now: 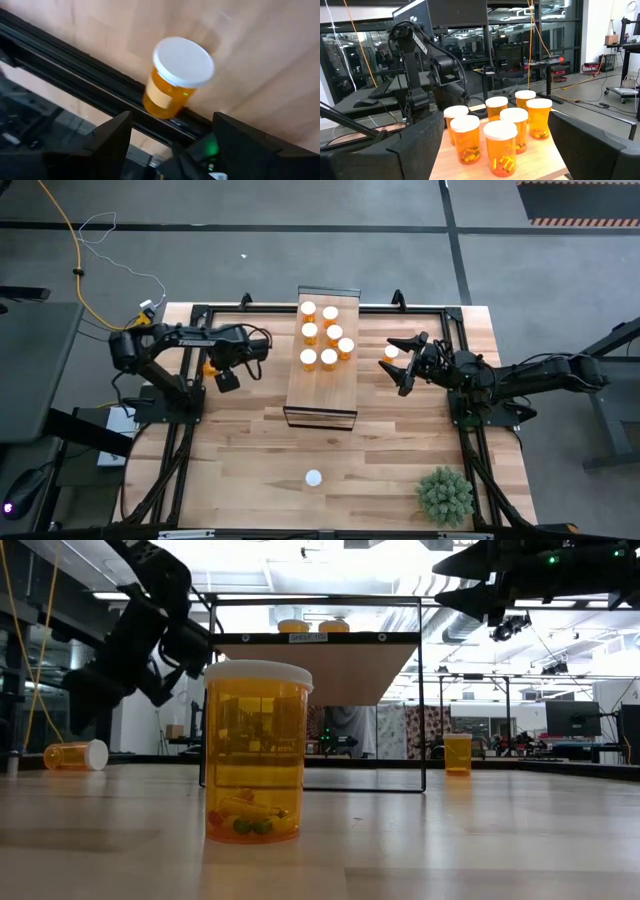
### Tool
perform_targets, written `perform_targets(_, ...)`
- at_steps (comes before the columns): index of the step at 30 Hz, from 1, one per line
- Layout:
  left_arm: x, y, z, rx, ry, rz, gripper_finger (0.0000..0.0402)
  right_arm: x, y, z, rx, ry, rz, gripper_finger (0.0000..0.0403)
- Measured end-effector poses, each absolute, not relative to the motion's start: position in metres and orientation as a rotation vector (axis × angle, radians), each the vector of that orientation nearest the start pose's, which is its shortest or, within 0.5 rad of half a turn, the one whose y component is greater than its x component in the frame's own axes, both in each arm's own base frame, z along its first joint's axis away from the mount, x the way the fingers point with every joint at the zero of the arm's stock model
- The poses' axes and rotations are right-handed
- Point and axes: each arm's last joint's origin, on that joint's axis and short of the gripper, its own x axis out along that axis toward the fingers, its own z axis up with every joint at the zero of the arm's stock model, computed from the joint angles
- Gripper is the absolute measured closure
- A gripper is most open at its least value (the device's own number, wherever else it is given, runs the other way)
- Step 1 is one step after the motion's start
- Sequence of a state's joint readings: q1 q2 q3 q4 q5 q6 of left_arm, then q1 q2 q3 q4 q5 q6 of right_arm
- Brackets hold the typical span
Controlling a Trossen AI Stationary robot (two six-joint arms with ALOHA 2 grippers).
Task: Pick and place medicine bottles onto shelf by color
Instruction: Put the orange pill bottle on the shelf
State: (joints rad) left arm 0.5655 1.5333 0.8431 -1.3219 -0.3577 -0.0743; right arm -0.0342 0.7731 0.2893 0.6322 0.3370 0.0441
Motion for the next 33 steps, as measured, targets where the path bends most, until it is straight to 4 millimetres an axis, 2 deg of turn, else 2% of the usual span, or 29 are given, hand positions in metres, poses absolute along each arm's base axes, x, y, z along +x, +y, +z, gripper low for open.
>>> perform_targets(5, 0.164, 0.117, 0.165, -0.217, 2.047, 0.676, 0.0133, 0.169, -0.015, 0.241, 0.066, -0.156, -0.368, 0.0054)
perform_targets(11, 0.167, 0.120, 0.157, -0.247, 2.070, 0.609, 0.0133, 0.169, -0.015, 0.241, 0.066, -0.156, -0.367, 0.0054)
perform_targets(22, 0.167, 0.134, 0.131, -0.250, 2.176, 0.590, 0.0133, 0.170, -0.015, 0.241, 0.065, -0.150, -0.368, 0.0054)
perform_targets(33, 0.171, 0.136, 0.113, -0.231, 2.225, 0.530, 0.0133, 0.170, -0.015, 0.241, 0.068, -0.150, -0.367, 0.0054)
